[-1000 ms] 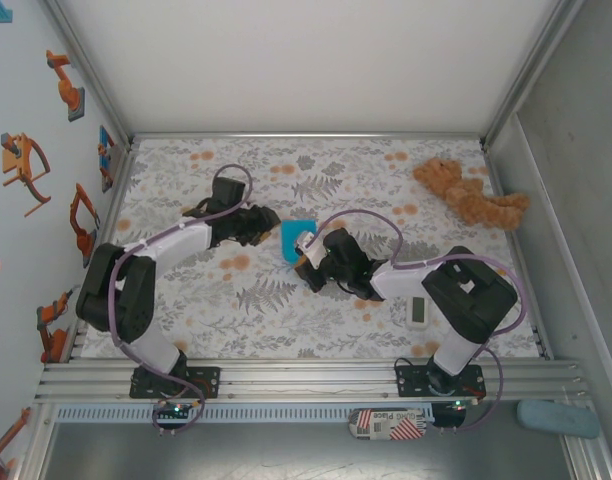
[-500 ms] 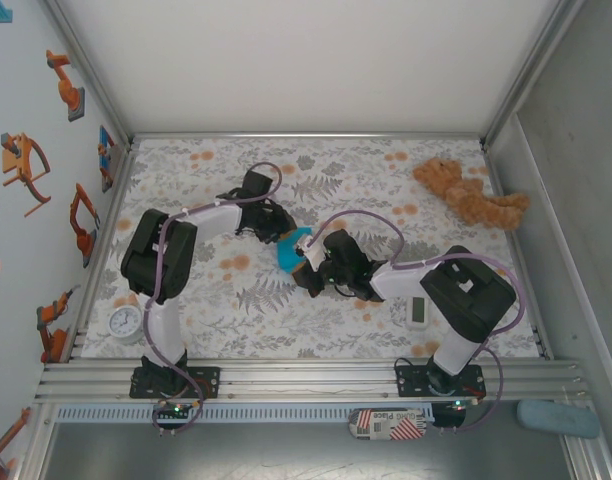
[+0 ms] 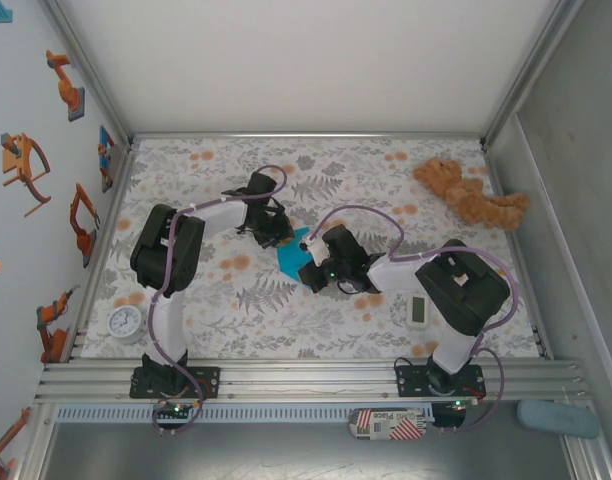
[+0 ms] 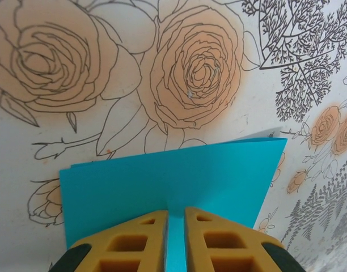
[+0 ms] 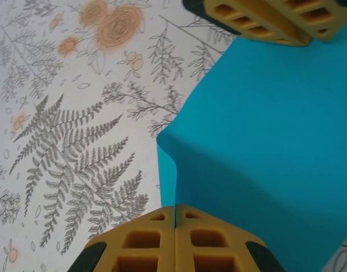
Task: Fold a paper plane with a square sheet of paper (pick it up from the middle)
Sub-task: Third fold the triangle at the center of the table.
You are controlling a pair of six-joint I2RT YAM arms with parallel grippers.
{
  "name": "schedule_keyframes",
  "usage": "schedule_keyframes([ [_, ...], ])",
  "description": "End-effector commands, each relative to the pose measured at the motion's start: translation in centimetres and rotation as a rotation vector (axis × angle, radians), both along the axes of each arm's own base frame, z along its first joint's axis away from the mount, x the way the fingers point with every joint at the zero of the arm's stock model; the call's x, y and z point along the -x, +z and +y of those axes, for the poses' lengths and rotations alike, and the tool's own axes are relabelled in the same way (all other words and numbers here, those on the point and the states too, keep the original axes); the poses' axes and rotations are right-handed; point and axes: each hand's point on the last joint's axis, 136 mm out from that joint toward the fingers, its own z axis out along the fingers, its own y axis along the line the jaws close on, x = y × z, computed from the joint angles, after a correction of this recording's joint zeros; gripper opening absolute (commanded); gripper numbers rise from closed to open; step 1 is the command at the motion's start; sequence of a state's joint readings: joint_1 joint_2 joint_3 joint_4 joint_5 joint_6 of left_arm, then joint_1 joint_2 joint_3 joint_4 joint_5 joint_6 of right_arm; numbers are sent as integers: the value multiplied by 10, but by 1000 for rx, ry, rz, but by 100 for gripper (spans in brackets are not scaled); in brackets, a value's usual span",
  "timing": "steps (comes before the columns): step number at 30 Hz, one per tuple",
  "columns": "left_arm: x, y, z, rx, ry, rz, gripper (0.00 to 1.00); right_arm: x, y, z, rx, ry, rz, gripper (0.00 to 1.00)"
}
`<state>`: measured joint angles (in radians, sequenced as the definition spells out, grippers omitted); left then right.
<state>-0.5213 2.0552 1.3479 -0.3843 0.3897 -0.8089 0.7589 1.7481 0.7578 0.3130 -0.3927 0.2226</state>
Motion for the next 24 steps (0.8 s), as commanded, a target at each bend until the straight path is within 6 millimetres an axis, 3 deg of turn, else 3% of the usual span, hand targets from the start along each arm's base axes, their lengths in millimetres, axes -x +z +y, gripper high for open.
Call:
schedule_keyframes([
  [1,17,-20,10,-76,-40,65,16,-12,-3,-4,34,-62,18,0],
  [13,20,-27,9,-84,-58,86,15,-32,-7,-14,105,-156,3,0],
  [24,21,-30,8,-92,-55,92,15,-30,-9,-15,106,-179,56,0],
])
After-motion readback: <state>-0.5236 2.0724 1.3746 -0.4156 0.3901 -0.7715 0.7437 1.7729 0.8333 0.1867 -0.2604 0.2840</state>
